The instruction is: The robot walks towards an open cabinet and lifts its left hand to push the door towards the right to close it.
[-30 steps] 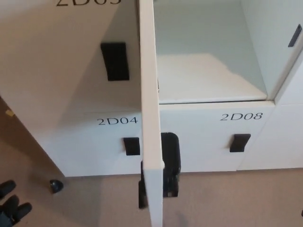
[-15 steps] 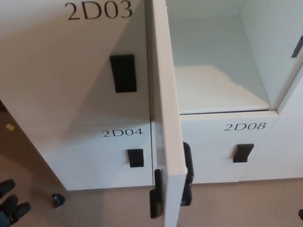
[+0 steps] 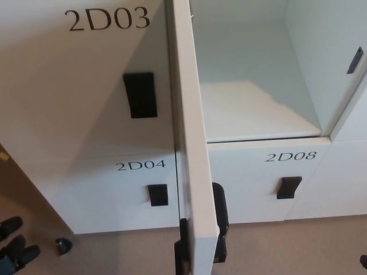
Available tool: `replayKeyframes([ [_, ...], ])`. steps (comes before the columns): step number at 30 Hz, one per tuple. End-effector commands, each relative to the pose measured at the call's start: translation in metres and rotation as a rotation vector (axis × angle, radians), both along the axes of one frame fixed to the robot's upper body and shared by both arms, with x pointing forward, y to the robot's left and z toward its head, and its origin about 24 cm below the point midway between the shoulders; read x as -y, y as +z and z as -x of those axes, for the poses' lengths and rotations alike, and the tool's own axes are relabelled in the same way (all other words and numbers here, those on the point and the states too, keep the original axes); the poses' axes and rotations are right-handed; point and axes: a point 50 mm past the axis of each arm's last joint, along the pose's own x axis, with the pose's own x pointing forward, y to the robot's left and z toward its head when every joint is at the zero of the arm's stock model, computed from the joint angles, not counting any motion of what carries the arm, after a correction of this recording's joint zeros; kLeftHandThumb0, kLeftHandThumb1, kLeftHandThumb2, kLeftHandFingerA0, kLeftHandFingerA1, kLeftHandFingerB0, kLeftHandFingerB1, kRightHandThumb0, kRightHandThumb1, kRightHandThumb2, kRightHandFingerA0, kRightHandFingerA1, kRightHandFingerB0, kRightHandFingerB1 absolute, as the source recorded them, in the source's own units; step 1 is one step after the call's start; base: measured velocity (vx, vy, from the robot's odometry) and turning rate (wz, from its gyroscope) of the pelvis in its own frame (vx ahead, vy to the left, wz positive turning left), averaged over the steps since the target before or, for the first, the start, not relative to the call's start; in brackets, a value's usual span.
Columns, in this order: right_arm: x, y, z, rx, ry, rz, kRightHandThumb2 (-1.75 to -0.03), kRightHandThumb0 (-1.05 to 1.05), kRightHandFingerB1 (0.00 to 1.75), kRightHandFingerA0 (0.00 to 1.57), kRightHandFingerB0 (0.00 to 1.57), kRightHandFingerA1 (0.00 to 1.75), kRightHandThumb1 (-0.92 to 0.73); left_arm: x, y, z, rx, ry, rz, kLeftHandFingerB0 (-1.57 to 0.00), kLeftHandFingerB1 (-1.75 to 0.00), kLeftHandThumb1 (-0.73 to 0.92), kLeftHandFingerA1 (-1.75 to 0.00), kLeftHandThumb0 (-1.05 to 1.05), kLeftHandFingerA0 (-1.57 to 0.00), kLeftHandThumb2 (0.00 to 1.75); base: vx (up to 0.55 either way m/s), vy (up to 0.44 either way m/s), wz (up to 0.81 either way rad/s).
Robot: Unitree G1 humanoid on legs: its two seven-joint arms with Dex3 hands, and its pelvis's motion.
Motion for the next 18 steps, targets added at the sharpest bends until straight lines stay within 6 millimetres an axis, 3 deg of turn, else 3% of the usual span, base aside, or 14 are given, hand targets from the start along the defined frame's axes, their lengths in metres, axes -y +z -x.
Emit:
replayKeyframes([
  [1,0.005,0.002,0.002,-0.008,0.005,0.033,-0.59,-0.24,0.41,0.72,0.52,0.51,-0.66,0.004,0.003,0.001,0.049,-0.072,-0.024,-0.66,-0.45,0.59,-0.51,-0.28,-0.78,0.58,0.0,0.0,0.0],
  [2,0.006,0.001,0.002,-0.011,0.002,0.034,-0.74,-0.33,0.5,0.69,0.49,0.59,-0.58,0.012,0.006,-0.003,0.077,-0.137,-0.048,-0.67,-0.45,0.52,-0.51,-0.39,-0.79,0.59,0.0,0.0,0.0],
  [3,0.006,0.001,0.003,-0.013,0.0,0.034,-0.74,-0.33,0.5,0.69,0.49,0.59,-0.58,0.017,0.008,-0.006,0.098,-0.185,-0.065,-0.67,-0.45,0.52,-0.51,-0.39,-0.79,0.59,0.0,0.0,0.0],
  [4,0.006,0.0,0.003,-0.018,0.001,0.036,-0.74,-0.34,0.49,0.68,0.47,0.59,-0.58,0.03,0.016,-0.015,0.145,-0.304,-0.1,-0.71,-0.43,0.54,-0.47,-0.45,-0.84,0.57,0.0,0.0,0.0],
  [7,0.006,0.0,0.004,-0.023,0.008,0.038,-0.74,-0.34,0.49,0.68,0.47,0.59,-0.58,0.043,0.024,-0.021,0.188,-0.421,-0.131,-0.71,-0.43,0.54,-0.47,-0.45,-0.84,0.57,0.0,0.0,0.0],
  [8,0.005,-0.001,0.004,-0.024,0.012,0.036,-0.59,-0.25,0.41,0.71,0.5,0.51,-0.66,0.058,0.038,-0.029,0.249,-0.58,-0.176,-0.65,-0.41,0.58,-0.45,-0.48,-0.81,0.58,0.0,0.0,0.0],
  [12,0.006,0.0,0.003,-0.024,0.013,0.039,-0.59,-0.25,0.41,0.72,0.5,0.51,-0.66,0.089,0.062,-0.04,0.352,-0.843,-0.231,-0.61,-0.44,0.52,-0.49,-0.55,-0.79,0.64,0.0,0.0,0.0],
  [13,0.006,0.0,0.002,-0.02,0.01,0.036,-0.73,-0.33,0.49,0.69,0.48,0.59,-0.58,0.102,0.07,-0.045,0.377,-0.924,-0.251,-0.64,-0.44,0.52,-0.49,-0.61,-0.81,0.65,0.0,0.0,0.0],
  [14,0.006,0.0,0.002,-0.017,0.007,0.033,-0.73,-0.33,0.49,0.69,0.48,0.59,-0.58,0.112,0.077,-0.048,0.394,-0.984,-0.265,-0.64,-0.44,0.52,-0.49,-0.61,-0.81,0.65,0.0,0.0,0.0],
  [15,0.005,0.001,0.0,-0.012,0.009,0.034,-0.59,-0.24,0.41,0.71,0.51,0.51,-0.66,0.13,0.087,-0.052,0.424,-1.072,-0.267,-0.7,-0.41,0.58,-0.45,-0.52,-0.83,0.59,0.0,0.0,0.0],
  [18,0.005,0.002,-0.002,-0.008,0.018,0.042,-0.59,-0.26,0.41,0.71,0.5,0.5,-0.66,0.158,0.103,-0.055,0.459,-1.193,-0.262,-0.7,-0.41,0.58,-0.45,-0.53,-0.83,0.59,0.0,0.0,0.0],
])
